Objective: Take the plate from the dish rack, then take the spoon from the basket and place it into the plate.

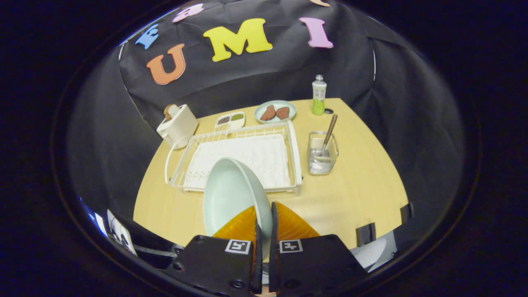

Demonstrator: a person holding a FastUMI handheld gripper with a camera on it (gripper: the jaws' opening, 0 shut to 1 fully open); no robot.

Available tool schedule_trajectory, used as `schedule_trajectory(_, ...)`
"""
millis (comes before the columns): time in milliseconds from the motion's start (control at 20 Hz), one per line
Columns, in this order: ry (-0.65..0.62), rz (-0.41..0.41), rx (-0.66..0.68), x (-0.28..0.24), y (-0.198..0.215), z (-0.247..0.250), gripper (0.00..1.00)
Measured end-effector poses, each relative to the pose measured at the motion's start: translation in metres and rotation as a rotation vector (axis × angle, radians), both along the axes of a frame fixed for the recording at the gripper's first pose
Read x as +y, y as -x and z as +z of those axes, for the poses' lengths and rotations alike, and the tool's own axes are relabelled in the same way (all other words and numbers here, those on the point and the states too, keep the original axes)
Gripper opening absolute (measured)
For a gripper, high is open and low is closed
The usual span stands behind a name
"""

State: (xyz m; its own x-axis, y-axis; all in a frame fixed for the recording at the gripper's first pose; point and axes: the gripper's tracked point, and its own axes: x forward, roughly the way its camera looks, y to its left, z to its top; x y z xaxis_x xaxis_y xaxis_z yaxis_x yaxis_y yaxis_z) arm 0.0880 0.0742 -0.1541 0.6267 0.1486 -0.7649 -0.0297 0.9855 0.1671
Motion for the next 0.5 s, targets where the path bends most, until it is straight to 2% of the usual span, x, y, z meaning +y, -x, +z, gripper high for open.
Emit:
schedule_trajectory(200, -0.039, 0.02, 0.043, 0.002, 0.006, -0.058, 0.12)
schedule_trajectory(500, -0.098, 0.013, 0.061, -0.01, 0.008, -0.103, 0.12)
